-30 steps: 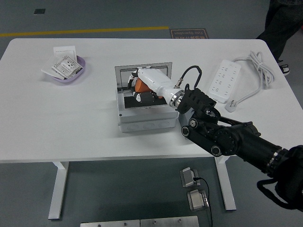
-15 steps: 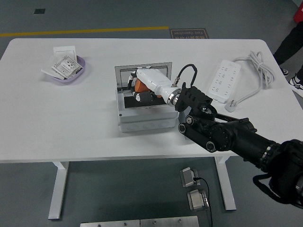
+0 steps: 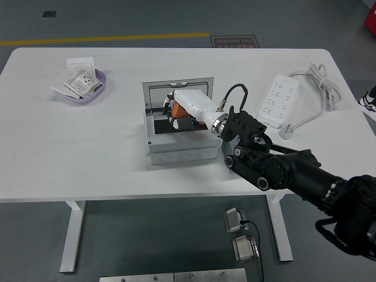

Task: Pick up the cylinder from the cube,place it in the box,flap close box

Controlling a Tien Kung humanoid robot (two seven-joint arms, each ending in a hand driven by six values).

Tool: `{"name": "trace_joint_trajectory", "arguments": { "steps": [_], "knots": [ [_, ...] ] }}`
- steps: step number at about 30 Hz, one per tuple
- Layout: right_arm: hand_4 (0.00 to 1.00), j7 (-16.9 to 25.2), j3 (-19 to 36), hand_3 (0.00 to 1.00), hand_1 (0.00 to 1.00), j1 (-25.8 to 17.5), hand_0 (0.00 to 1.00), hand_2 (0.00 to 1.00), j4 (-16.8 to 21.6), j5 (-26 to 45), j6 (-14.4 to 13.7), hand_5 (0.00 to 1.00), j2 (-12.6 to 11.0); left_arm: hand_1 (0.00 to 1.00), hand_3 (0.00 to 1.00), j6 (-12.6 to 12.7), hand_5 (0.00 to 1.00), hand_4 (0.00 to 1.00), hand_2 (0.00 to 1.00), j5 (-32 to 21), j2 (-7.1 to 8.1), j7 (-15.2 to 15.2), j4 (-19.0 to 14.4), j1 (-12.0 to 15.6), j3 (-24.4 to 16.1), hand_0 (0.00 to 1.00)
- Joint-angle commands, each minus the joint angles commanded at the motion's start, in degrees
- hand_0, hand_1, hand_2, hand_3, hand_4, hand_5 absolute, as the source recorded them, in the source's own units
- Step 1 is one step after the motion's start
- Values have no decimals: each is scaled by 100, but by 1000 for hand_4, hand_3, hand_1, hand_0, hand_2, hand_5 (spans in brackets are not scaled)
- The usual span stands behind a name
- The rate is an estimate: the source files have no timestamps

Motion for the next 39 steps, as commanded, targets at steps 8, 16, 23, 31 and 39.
{"name": "trace_joint_trajectory", "arguments": {
  "steps": [8, 16, 23, 31, 39],
  "knots": [
    [98, 220, 238, 327, 187, -68, 110, 287, -164, 126, 224, 57, 0, 758, 834, -2, 686, 813, 734, 10, -10, -20, 0, -21, 20, 749],
    [212, 330, 351, 402, 200, -127, 129, 311, -276, 118, 306, 127, 0, 758, 833, -1, 686, 813, 734, 10, -12, -35, 0, -35, 41, 749],
    [703, 328, 336, 663, 366, -128, 344, 523, -220, 192, 280, 347, 0, 758, 833, -5, 686, 813, 734, 36, -18, -38, 0, -50, 32, 749],
    [842, 320, 360, 711, 458, -133, 527, 569, -158, 218, 245, 466, 0, 758, 833, -25, 686, 813, 733, 81, -23, -14, 0, -47, 4, 748],
    [853, 304, 391, 747, 463, -140, 574, 586, -168, 197, 243, 487, 0, 758, 833, -36, 683, 812, 728, 100, -28, 0, 0, -31, 0, 748]
  ]
}}
